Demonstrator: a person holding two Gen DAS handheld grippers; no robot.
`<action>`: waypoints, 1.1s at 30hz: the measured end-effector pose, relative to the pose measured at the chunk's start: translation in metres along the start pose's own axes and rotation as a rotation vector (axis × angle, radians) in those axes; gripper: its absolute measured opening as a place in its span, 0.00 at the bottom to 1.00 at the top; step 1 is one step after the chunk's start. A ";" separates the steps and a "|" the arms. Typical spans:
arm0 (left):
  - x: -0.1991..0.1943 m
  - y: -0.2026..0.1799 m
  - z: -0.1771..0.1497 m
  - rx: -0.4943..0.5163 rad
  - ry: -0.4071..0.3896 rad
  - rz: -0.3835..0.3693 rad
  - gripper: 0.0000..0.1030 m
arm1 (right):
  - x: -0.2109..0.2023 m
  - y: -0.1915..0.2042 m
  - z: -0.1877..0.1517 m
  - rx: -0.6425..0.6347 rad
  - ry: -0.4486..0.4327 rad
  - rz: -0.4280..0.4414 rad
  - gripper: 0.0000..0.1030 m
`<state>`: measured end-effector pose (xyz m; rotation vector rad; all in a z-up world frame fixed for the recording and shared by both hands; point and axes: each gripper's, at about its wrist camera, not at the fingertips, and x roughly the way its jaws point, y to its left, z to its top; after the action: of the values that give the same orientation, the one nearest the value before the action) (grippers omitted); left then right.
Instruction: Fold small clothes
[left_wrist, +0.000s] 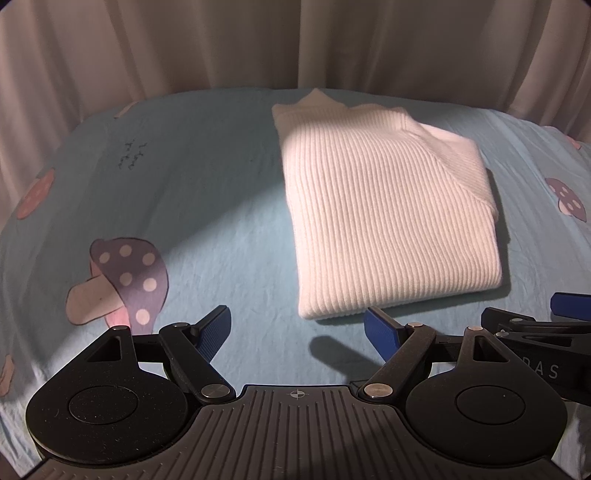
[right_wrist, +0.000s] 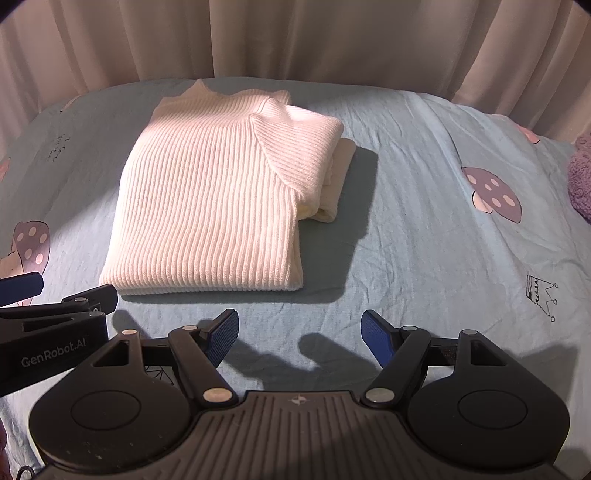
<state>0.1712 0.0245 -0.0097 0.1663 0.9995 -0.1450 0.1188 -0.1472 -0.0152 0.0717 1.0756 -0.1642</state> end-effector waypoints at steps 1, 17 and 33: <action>0.000 0.000 0.000 -0.001 0.000 0.000 0.82 | 0.000 0.000 0.000 0.000 -0.001 0.000 0.71; 0.000 0.000 0.001 0.000 0.000 0.002 0.82 | -0.001 0.002 0.000 -0.010 -0.005 0.010 0.71; -0.002 0.003 -0.002 -0.017 -0.019 0.006 0.82 | -0.002 0.002 -0.001 -0.012 -0.009 0.012 0.71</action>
<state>0.1687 0.0275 -0.0090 0.1521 0.9812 -0.1320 0.1171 -0.1446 -0.0140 0.0665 1.0668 -0.1475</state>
